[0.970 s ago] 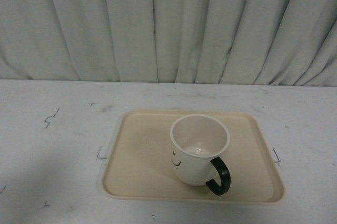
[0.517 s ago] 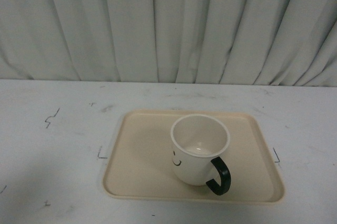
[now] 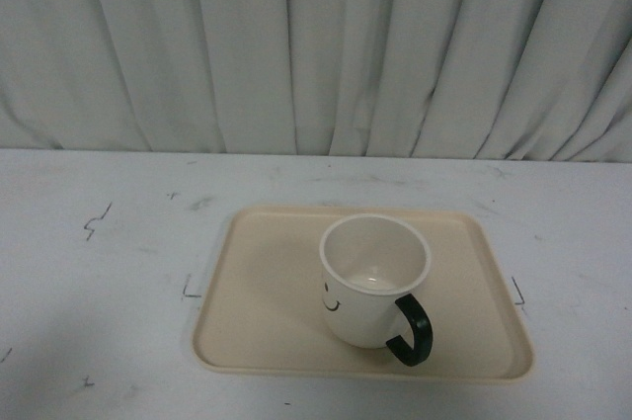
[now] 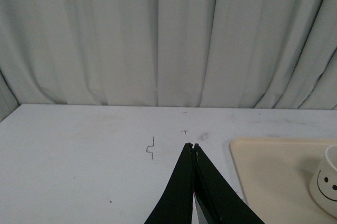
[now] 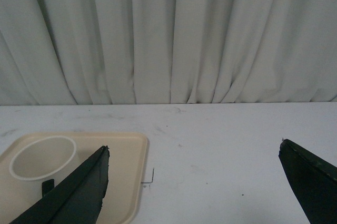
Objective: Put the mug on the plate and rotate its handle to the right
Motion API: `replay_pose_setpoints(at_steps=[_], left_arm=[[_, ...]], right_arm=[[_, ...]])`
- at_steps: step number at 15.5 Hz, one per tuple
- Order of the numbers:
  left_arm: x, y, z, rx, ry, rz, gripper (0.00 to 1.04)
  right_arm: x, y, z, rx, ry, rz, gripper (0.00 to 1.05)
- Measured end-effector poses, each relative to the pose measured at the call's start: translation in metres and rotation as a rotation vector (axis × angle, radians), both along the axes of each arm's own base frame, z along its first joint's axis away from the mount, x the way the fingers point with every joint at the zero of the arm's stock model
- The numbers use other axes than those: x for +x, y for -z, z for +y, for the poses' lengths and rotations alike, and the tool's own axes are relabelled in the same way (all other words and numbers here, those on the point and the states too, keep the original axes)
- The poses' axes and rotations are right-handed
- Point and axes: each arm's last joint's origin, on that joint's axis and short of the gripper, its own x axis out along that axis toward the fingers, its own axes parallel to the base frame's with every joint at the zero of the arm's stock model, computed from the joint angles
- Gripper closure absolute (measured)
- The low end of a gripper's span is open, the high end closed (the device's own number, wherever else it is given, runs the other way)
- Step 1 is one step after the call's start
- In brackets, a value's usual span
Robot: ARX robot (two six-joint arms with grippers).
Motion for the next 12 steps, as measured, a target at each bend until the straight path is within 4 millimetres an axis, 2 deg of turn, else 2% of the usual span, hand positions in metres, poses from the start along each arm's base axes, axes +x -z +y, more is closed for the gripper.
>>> replay_pose_setpoints(at_steps=[4, 5, 7, 9, 11, 12], left_arm=[[-0.008, 0.006, 0.0, 0.0, 0.0, 0.05, 1.03], [-0.013, 0.003, 0.0, 0.0, 0.0, 0.002, 1.03], [-0.013, 0.004, 0.0, 0.0, -0.001, 0.017, 1.03], [-0.013, 0.004, 0.0, 0.0, 0.0, 0.011, 0.63], [-0.013, 0.004, 0.0, 0.0, 0.0, 0.011, 0.45], [-0.013, 0.004, 0.0, 0.0, -0.002, 0.011, 0.36]], right_arm=[[0.0, 0.0, 0.0, 0.0, 0.0, 0.0, 0.06], [0.0, 0.0, 0.0, 0.0, 0.0, 0.001, 0.06], [0.0, 0.0, 0.0, 0.0, 0.0, -0.001, 0.06], [0.0, 0.0, 0.0, 0.0, 0.0, 0.0, 0.06], [0.0, 0.001, 0.0, 0.0, -0.002, 0.006, 0.06], [-0.001, 0.001, -0.001, 0.019, -0.048, 0.127, 0.06]])
